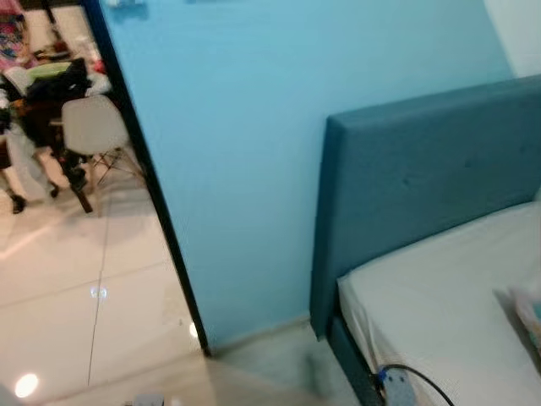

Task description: Clean up the room

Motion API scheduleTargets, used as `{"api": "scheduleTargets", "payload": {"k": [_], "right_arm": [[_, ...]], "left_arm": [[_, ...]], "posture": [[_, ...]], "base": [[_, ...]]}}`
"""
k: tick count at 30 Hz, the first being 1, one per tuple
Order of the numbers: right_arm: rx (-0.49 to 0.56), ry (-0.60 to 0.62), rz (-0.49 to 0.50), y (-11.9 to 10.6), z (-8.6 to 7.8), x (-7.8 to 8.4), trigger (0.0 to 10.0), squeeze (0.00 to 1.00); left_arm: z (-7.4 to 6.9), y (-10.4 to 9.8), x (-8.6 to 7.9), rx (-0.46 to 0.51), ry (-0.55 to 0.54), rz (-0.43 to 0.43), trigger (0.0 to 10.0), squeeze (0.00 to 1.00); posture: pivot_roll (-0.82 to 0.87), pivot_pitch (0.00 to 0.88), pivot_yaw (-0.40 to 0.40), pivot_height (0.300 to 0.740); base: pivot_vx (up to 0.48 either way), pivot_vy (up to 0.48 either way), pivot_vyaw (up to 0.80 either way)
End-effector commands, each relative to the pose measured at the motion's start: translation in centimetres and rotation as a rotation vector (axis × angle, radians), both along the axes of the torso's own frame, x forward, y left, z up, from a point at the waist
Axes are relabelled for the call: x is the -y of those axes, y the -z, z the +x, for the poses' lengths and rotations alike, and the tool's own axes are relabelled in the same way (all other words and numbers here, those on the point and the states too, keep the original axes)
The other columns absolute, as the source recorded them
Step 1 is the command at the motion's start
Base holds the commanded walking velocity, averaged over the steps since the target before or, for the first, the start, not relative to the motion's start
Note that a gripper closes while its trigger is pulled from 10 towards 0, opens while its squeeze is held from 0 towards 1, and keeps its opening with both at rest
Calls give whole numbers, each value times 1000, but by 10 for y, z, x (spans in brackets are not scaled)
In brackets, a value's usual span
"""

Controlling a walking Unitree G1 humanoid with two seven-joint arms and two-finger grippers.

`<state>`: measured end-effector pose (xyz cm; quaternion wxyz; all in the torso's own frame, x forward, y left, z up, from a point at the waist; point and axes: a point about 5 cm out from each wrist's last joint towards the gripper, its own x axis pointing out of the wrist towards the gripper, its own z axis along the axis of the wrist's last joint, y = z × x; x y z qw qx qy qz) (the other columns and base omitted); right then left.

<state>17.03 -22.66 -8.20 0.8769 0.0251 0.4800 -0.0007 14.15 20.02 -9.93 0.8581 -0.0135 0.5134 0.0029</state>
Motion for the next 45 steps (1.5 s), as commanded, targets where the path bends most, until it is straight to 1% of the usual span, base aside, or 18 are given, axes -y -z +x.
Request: {"api": "scheduleTargets", "payload": {"k": [1,6,9,13,15,16,18,25,28,29,30,32,34,35,36,38,43,45], "right_arm": [[-35,2,-2,5,-13,0,10000,0],[-59,15,-9,9,-23,3,10000,0],[-59,18,-8,9,-23,3,10000,0],[-48,19,-4,8,-20,2,10000,0],[-25,11,-6,5,-12,2,10000,0],[-13,6,-9,3,-8,2,10000,0],[-13,6,-9,3,-8,2,10000,0],[38,-9,-11,-5,10,2,10000,0],[118,-39,2,-16,32,-5,10000,0],[118,-39,2,-16,32,-5,10000,0],[168,-59,11,-24,48,-11,10000,0],[177,-62,13,-26,51,-13,10000,0],[177,-66,13,-26,52,-14,10000,0],[163,-64,17,-24,51,-16,10000,0],[157,-62,19,-24,50,-16,10000,0],[153,-60,20,-23,49,-16,10000,0],[68,-12,8,-9,25,-11,10000,0],[63,-5,9,-9,23,-11,10000,0]], "left_arm": [[-2,1,-1,-18,5,11,10000,0],[-1,0,-2,-13,-1,9,10000,0],[0,0,-1,-12,-1,8,10000,0],[4,0,10,-7,6,1,10000,0],[6,0,15,-1,4,-4,10000,0],[7,0,14,1,-2,-6,10000,0],[7,0,14,1,-2,-6,10000,0],[6,-1,8,6,-13,-9,10000,0],[5,-1,5,1,-8,-7,10000,0],[5,-1,5,1,-8,-7,10000,0],[5,0,6,-5,7,2,10000,0],[6,0,7,-6,11,3,10000,0],[7,0,11,-5,17,3,10000,0],[11,-1,21,2,24,-3,10000,0],[12,-1,25,5,26,-5,10000,0],[13,-1,26,6,27,-5,10000,0],[14,0,64,10,52,-35,10000,0],[14,0,68,10,54,-38,10000,0]], "posture": [[-23,19,10,740],[-26,28,18,740],[-30,28,22,740],[-32,32,22,740],[-29,44,21,740],[-29,50,19,740],[-29,50,19,740],[-26,62,16,740],[-24,70,14,740],[-24,70,14,740],[-30,71,19,740],[-29,72,19,740],[-28,72,19,740],[-18,73,13,740],[-18,73,13,740],[-18,73,13,740],[-18,78,10,740],[-20,79,11,740]], "base": [[0,0,725],[0,0,720],[0,0,725],[0,0,723],[0,0,722],[0,0,725],[0,0,725],[0,0,722],[0,0,719],[0,0,719],[0,0,719],[0,0,725],[0,0,725],[0,0,719],[0,0,719],[0,0,719],[0,0,723],[0,0,725]]}}
